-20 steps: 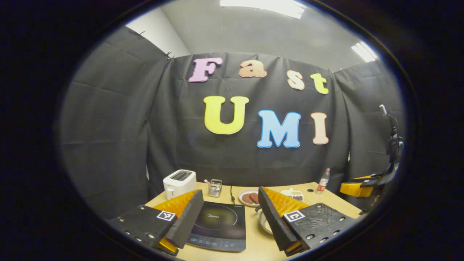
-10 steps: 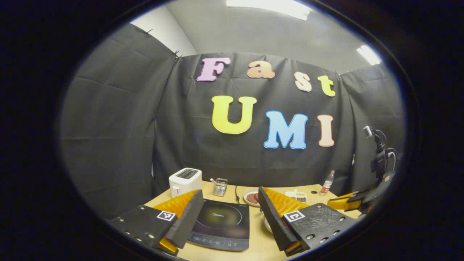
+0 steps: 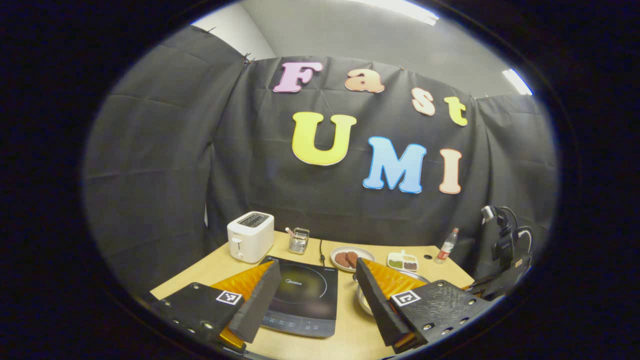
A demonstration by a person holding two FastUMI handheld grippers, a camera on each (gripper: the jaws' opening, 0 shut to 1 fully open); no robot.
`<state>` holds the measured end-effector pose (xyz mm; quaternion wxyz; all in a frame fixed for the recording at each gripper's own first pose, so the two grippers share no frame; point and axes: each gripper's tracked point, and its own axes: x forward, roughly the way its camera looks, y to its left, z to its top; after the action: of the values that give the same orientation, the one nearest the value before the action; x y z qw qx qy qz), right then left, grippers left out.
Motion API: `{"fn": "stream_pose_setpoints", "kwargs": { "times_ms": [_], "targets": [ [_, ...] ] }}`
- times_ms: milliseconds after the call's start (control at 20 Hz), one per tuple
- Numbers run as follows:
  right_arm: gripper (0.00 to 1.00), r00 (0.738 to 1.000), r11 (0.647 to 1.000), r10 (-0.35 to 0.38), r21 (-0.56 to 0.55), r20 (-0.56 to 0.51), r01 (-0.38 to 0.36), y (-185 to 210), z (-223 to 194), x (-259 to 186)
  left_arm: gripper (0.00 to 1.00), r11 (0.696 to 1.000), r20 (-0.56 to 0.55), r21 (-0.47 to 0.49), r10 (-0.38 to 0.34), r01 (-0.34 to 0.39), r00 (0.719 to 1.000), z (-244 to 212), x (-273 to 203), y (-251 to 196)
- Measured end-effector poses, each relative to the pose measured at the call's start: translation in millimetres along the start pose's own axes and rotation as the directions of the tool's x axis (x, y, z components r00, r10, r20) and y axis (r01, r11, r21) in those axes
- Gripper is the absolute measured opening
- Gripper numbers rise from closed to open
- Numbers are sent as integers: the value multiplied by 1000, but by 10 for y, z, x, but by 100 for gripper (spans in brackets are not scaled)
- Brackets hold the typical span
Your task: First push the handle of the pot to place it horizontally, then grasp the pot with both hands and set it on the induction cooktop.
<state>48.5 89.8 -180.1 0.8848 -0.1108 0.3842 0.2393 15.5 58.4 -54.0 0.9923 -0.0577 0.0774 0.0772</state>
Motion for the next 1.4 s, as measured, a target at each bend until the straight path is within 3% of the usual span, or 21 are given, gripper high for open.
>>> {"fn": "stream_pose_setpoints", "kwargs": {
  "times_ms": [200, 350, 400, 450, 700, 850, 900, 1000, 1050, 1150, 1250, 1350, 1400],
  "targets": [
    [2, 992, 997, 73, -17, -101, -75, -13, -266, 188, 92, 999, -29, 20, 32, -31, 999, -15, 108, -166],
    [2, 981, 992, 115, -32, -159, -122, -51, -428, 360, 92, 997, -39, 48, 60, -58, 997, -28, 174, -269],
    [0, 977, 991, 119, -46, -178, -129, -79, -486, 425, 88, 996, -45, 47, 74, -72, 996, -45, 184, -296],
    [2, 973, 990, 115, -63, -202, -130, -132, -544, 483, 92, 996, -55, 39, 85, -83, 995, -77, 175, -332],
    [2, 951, 986, 108, -88, -289, -139, -381, -760, 648, 88, 989, -121, 18, 145, -144, 982, -340, 148, -415],
    [2, 946, 985, 99, -108, -307, -138, -537, -808, 677, 92, 986, -142, 28, 168, -166, 975, -392, 149, -457],
    [2, 945, 985, 100, -106, -312, -139, -576, -809, 686, 87, 985, -148, 29, 172, -169, 974, -427, 143, -481],
    [2, 942, 985, 102, -103, -319, -142, -643, -816, 700, 92, 985, -150, 31, 173, -170, 973, -442, 173, -541],
    [2, 939, 985, 104, -99, -327, -144, -665, -816, 703, 88, 985, -151, 32, 172, -169, 973, -452, 190, -578],
    [2, 939, 985, 100, -100, -329, -139, -725, -824, 717, 96, 986, -155, 28, 164, -162, 974, -482, 217, -667],
    [2, 940, 986, 87, -108, -331, -129, -805, -836, 727, 88, 988, -162, 25, 153, -151, 975, -520, 276, -754],
    [2, 940, 985, 96, -103, -329, -136, -827, -837, 737, 92, 990, -161, 29, 142, -139, 977, -528, 296, -840],
    [2, 941, 985, 97, -102, -326, -137, -838, -822, 746, 88, 990, -159, 34, 140, -136, 977, -529, 320, -864]
  ]
}}
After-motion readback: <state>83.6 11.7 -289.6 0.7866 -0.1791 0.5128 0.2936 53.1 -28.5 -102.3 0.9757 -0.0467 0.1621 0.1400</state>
